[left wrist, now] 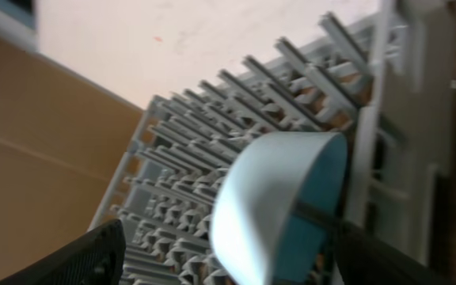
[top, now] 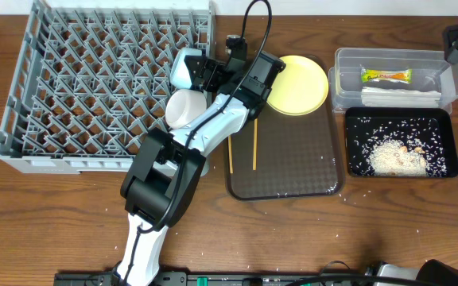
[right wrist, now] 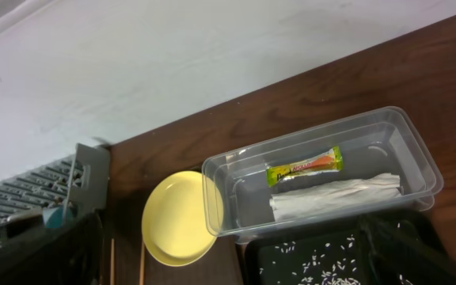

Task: Sort waste into correct bins and load items into the dishwasher
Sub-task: 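Open the left gripper and withdraw from the light-blue bowl, then move the left gripper to the yellow plate's left rim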

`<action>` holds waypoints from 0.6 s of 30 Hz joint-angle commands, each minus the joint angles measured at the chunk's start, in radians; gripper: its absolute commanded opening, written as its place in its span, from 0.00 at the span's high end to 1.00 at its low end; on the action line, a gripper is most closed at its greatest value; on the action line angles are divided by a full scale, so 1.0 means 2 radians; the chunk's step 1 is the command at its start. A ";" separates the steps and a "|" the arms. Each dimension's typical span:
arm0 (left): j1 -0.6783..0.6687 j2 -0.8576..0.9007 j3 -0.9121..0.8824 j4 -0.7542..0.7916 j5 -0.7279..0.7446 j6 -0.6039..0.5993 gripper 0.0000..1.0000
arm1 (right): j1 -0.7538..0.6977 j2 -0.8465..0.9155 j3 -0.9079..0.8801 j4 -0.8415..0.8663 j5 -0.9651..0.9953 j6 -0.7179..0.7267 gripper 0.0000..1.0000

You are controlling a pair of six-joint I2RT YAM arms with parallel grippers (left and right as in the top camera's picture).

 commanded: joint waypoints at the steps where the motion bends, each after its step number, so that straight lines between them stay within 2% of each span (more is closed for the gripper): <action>1: 0.002 0.002 0.007 0.001 0.049 -0.002 0.15 | -0.005 0.001 0.000 -0.001 -0.003 0.005 0.01; 5: 0.002 -0.027 0.020 0.000 0.097 -0.002 0.14 | -0.005 0.001 0.000 -0.001 -0.003 0.005 0.01; 9: 0.002 -0.081 0.022 -0.020 0.222 -0.009 0.14 | -0.005 0.001 0.000 -0.001 -0.003 0.005 0.01; 14: 0.002 -0.129 0.022 -0.123 0.533 -0.146 0.15 | -0.005 0.001 0.000 -0.001 -0.003 0.005 0.01; 16: 0.000 -0.123 0.019 -0.139 0.587 -0.216 0.16 | -0.005 0.001 0.000 -0.001 -0.003 0.005 0.01; 18: -0.006 -0.111 0.011 -0.145 0.591 -0.283 0.16 | -0.005 0.001 0.000 -0.001 -0.003 0.005 0.01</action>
